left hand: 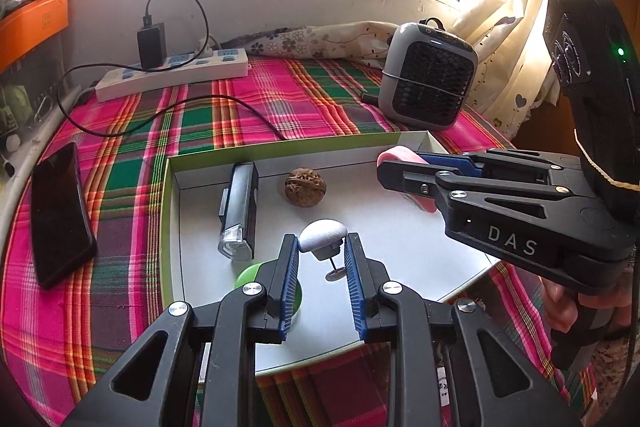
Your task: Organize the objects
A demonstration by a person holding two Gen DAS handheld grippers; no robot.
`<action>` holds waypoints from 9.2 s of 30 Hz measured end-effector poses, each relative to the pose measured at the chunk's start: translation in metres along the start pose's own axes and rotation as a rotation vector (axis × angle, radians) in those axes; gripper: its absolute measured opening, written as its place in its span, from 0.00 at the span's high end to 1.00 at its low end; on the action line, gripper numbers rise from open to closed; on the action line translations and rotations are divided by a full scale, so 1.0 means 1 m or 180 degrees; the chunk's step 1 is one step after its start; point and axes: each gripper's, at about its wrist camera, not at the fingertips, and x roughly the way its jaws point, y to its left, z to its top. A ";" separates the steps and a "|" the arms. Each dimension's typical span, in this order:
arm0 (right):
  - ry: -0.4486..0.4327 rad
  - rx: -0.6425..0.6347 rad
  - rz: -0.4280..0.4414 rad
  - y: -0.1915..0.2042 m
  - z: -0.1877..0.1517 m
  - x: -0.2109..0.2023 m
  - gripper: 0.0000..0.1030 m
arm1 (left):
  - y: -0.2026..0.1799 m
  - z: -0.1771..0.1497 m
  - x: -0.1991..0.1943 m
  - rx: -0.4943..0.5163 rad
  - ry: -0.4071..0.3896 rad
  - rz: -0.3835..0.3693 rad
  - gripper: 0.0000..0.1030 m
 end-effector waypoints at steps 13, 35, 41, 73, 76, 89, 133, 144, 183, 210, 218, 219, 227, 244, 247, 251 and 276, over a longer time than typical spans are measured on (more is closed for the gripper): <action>0.0192 0.0015 0.0026 -0.005 0.013 0.036 0.82 | 0.000 0.008 0.020 0.0038 0.0082 0.0046 0.79; 0.0402 0.0017 -0.0042 -0.008 0.018 0.059 0.82 | 0.000 0.013 0.033 0.0086 0.0153 0.0115 0.79; 0.0446 0.0024 -0.0061 -0.008 0.018 0.061 0.82 | 0.001 0.013 0.034 0.0086 0.0170 0.0159 0.79; 0.0357 0.0134 -0.0078 -0.010 0.021 0.052 0.62 | -0.002 0.011 0.032 0.0033 0.0183 0.0189 0.71; 0.0345 0.0158 -0.0081 -0.011 0.020 0.049 0.62 | -0.004 0.010 0.030 0.0049 0.0194 0.0199 0.71; 0.0245 0.0169 -0.0114 -0.004 0.014 0.029 0.61 | -0.007 0.005 0.010 0.0027 0.0144 0.0201 0.71; -0.0124 0.0267 -0.0117 0.011 -0.043 -0.052 0.61 | -0.003 -0.035 -0.059 -0.0179 -0.0148 0.0286 0.71; -0.0139 0.0294 -0.0069 0.012 -0.077 -0.073 0.61 | -0.006 -0.056 -0.069 -0.0183 -0.0100 0.0210 0.71; 0.0148 -0.0126 -0.0042 0.060 -0.139 -0.068 0.48 | 0.001 -0.088 -0.067 -0.0240 0.0078 0.0014 0.71; 0.0191 -0.0089 -0.0229 0.046 -0.140 -0.065 0.49 | -0.007 -0.084 -0.053 -0.0223 0.0151 -0.0259 0.71; 0.0183 -0.0074 -0.0224 0.042 -0.141 -0.066 0.51 | -0.015 -0.078 -0.051 -0.0168 0.0142 -0.0336 0.69; 0.0181 -0.0065 -0.0221 0.041 -0.141 -0.066 0.52 | -0.016 -0.078 -0.051 -0.0164 0.0144 -0.0354 0.68; 0.0168 -0.0031 -0.0205 0.036 -0.141 -0.068 0.55 | -0.019 -0.074 -0.045 -0.0180 0.0167 -0.0473 0.65; 0.0166 -0.0062 -0.0211 0.033 -0.143 -0.070 0.62 | -0.022 -0.066 -0.032 -0.0266 0.0205 -0.0502 0.63; 0.0166 -0.0062 -0.0212 0.033 -0.143 -0.070 0.62 | -0.023 -0.063 -0.028 -0.0278 0.0215 -0.0484 0.63; 0.0166 -0.0063 -0.0210 0.033 -0.143 -0.069 0.62 | -0.023 -0.061 -0.024 -0.0304 0.0245 -0.0457 0.63; 0.0168 -0.0068 -0.0211 0.033 -0.143 -0.069 0.62 | -0.020 -0.062 -0.023 -0.0269 0.0228 -0.0337 0.72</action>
